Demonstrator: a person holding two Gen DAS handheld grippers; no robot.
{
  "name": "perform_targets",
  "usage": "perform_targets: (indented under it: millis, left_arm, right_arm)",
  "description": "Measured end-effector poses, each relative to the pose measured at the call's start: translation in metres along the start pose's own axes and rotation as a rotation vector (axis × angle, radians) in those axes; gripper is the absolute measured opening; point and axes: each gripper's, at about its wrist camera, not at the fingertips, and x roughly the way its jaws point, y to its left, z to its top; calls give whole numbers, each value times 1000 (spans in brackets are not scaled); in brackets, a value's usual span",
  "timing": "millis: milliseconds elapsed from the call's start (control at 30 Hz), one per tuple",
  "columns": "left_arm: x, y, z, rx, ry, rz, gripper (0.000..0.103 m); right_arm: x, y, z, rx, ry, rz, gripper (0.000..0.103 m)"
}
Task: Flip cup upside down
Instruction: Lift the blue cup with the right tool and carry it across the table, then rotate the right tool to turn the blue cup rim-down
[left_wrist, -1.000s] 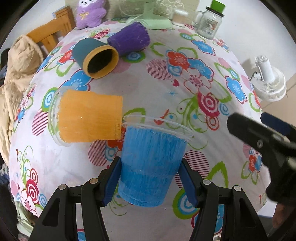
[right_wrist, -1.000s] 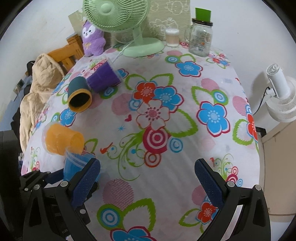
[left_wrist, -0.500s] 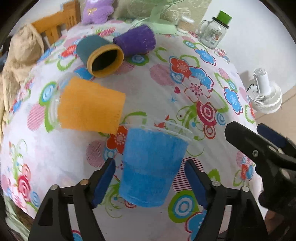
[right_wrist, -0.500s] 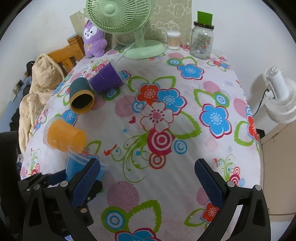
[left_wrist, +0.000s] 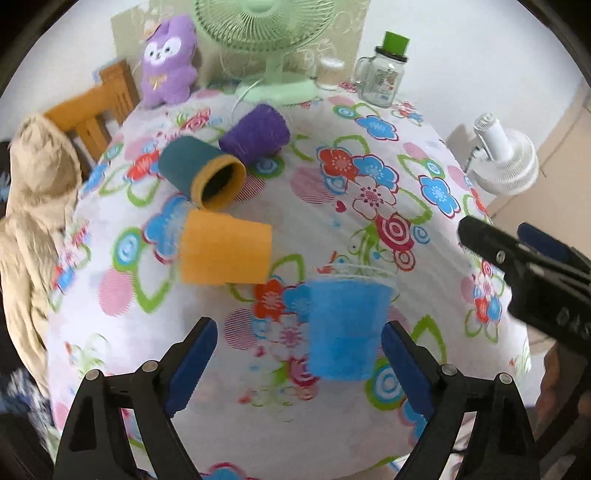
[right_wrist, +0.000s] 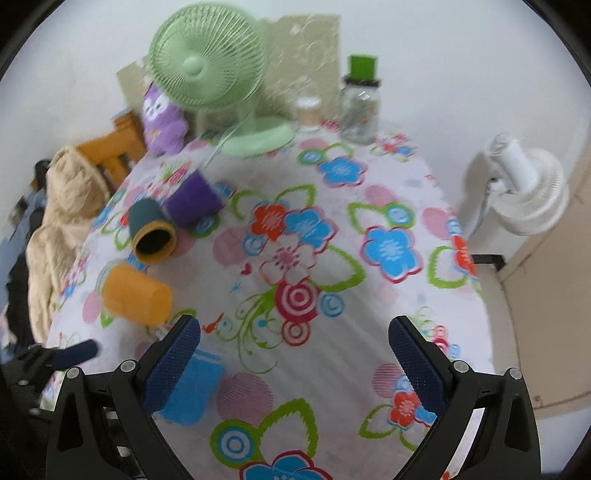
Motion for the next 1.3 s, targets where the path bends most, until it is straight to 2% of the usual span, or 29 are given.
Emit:
perform_targets:
  millis: [167,400,533,700,1000,1200,1300]
  left_arm:
    - [-8,26,-1,75,4,-58,92]
    - [-10,53,-9,238,7,-117,92]
    - [-3,66,-17,310,34,-126,92]
    - [14,75,-27,380,53,-119,92]
    - [36,65,-42,472,18,-137,92]
    - [48,60,-45,479,13,-156,92]
    - [52,59,-47,485,7,-154,92]
  right_arm:
    - [-19,11,-17,67,-101,-65,103]
    - [-43,44,-52,147,-244,-140,103]
    - [-40,64,-75,207,-252,-164,103]
    - [-21,85,-101,203,-251,-179,103]
    - [17,98,-148,166,-318,-281,98]
    - [28,98,-156,128,-355,-298,90]
    - [34,94,-157,135,-354,-291,82]
